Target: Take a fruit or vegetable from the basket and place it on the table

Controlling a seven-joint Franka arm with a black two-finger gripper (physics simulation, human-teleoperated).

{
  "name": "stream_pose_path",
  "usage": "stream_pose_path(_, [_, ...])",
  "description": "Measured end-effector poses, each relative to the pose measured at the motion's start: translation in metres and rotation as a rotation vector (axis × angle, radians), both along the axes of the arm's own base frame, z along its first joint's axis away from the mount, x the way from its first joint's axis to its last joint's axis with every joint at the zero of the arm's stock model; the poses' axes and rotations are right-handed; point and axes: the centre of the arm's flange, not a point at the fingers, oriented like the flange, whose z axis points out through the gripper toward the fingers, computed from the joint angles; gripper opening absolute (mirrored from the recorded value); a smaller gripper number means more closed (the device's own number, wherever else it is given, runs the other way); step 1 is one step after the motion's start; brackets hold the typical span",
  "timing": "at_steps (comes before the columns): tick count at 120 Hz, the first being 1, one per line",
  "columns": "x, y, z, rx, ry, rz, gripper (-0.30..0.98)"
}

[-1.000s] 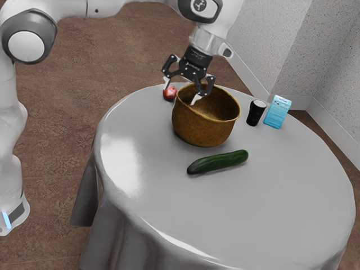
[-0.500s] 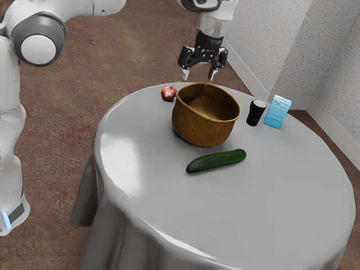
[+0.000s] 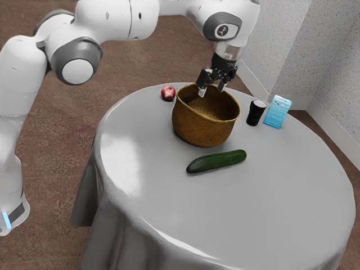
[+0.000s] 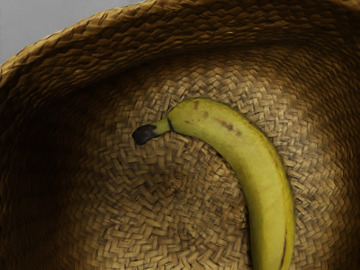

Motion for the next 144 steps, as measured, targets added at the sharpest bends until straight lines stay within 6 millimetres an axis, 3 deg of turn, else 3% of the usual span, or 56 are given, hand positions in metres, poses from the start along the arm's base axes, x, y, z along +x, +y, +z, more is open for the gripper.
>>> stream_pose_path(30, [0.005,0.013,-0.035,-0.041,0.000,0.054,0.69])
stream_pose_path(72, [0.004,0.057,-0.043,-0.042,-0.036,0.092,0.69])
stream_pose_path(144, [0.038,0.054,-0.103,-0.017,-0.039,-0.220,0.68])
